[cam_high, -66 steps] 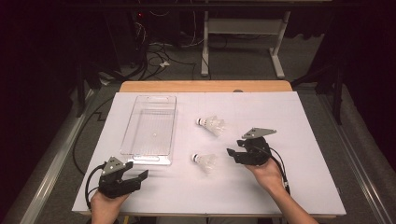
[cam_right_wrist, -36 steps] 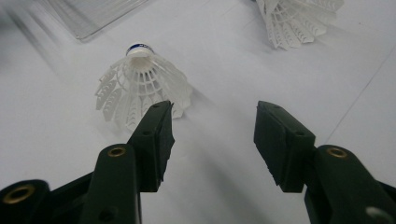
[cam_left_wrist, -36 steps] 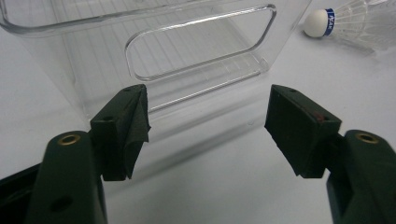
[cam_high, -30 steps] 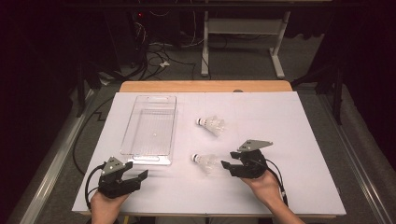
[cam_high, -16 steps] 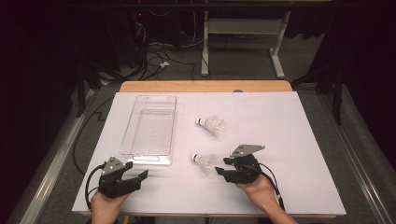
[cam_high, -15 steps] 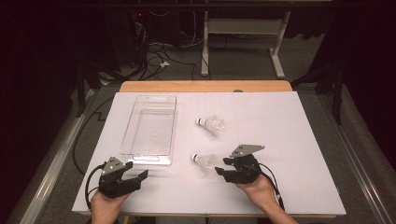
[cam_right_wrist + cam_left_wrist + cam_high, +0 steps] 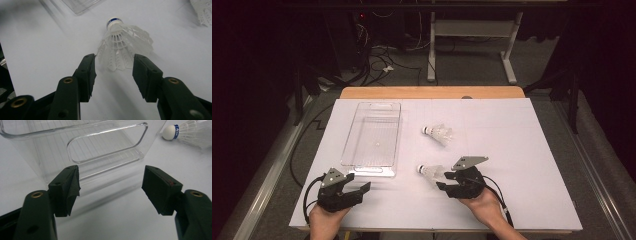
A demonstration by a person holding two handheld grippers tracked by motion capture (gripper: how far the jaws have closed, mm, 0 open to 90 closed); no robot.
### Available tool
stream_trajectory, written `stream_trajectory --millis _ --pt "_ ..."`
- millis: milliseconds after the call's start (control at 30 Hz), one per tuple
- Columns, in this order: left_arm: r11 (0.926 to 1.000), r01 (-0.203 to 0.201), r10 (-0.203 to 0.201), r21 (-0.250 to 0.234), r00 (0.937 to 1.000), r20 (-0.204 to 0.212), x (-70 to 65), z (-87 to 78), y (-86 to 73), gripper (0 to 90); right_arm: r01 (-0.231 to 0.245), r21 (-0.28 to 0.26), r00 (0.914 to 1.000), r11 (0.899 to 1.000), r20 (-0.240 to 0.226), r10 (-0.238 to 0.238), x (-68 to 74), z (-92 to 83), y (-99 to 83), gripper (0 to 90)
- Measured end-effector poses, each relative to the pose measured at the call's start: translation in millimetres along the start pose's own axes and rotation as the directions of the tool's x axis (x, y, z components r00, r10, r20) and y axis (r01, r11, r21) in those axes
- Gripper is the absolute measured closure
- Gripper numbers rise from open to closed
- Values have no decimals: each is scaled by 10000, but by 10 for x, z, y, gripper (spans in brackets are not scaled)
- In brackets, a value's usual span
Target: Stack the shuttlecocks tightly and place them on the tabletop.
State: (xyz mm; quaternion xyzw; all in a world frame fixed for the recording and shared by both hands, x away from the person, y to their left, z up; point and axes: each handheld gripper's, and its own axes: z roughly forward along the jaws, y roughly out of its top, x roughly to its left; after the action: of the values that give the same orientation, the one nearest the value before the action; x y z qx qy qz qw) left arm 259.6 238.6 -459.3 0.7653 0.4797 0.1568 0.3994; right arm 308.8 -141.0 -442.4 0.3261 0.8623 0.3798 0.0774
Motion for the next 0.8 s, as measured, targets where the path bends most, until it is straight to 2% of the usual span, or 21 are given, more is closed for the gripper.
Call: stream_trajectory --millis 133,433,667,800 --pt "10000 9 -9 0 10000 -2 0 0 0 311 104 52 9999 9999 -132 -103 39 43 19 549" --pt "10000 -22 22 2 10000 7 0 0 0 311 5 152 9991 9999 -435 2 52 154 66 573" --pt "10000 -9 9 19 10000 16 2 3 1 311 53 286 9990 9996 -447 -40 59 219 102 615" --pt "10000 -6 6 7 10000 18 1 0 -1 311 -136 338 9986 9993 -506 153 48 247 111 641"
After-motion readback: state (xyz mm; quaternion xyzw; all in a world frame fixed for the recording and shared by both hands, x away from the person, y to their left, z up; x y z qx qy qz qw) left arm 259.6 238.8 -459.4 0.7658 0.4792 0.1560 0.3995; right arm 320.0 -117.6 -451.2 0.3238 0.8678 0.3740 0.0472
